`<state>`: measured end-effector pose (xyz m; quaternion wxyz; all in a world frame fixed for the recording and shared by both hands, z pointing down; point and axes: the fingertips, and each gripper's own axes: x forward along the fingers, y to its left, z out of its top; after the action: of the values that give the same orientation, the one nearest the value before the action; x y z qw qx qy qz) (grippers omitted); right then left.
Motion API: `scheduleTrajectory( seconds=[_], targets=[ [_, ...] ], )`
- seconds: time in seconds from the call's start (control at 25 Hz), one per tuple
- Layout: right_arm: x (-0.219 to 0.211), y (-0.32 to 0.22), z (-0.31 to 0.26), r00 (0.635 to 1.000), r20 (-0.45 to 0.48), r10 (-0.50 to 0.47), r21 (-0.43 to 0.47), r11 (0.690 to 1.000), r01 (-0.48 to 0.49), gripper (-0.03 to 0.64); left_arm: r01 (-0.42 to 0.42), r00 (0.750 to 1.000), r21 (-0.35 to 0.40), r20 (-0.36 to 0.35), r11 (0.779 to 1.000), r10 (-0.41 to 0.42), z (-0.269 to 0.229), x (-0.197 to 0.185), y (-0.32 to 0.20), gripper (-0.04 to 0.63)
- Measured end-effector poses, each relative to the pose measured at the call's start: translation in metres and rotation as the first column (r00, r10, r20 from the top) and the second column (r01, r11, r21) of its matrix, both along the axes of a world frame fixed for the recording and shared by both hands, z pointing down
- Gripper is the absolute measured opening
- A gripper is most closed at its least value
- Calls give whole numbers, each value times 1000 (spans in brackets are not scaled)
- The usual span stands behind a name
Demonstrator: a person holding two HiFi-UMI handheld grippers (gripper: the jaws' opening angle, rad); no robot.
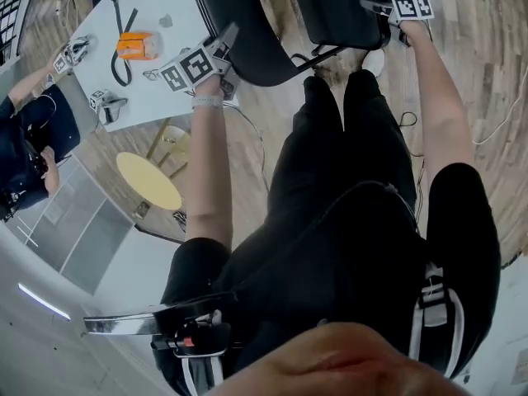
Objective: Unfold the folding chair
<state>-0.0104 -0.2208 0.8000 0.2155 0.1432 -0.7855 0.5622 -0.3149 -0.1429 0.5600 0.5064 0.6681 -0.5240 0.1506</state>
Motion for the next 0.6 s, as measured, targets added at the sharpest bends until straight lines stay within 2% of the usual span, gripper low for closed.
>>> scheduleTrajectory(
  seconds=[0.36, 0.52, 0.6],
  targets=[
    [62, -16, 47, 993, 117, 25, -39, 999, -20, 189, -12, 999, 22, -36, 1000, 12, 21, 19, -6, 80],
    [98, -23, 78, 995, 84, 52, -79, 996, -46, 193, -12, 998, 32, -55, 999, 14, 30, 35, -9, 81],
    [109, -25, 90, 993, 97, 67, -92, 994, -58, 198, -11, 998, 35, -58, 999, 13, 36, 38, -10, 80]
  ],
)
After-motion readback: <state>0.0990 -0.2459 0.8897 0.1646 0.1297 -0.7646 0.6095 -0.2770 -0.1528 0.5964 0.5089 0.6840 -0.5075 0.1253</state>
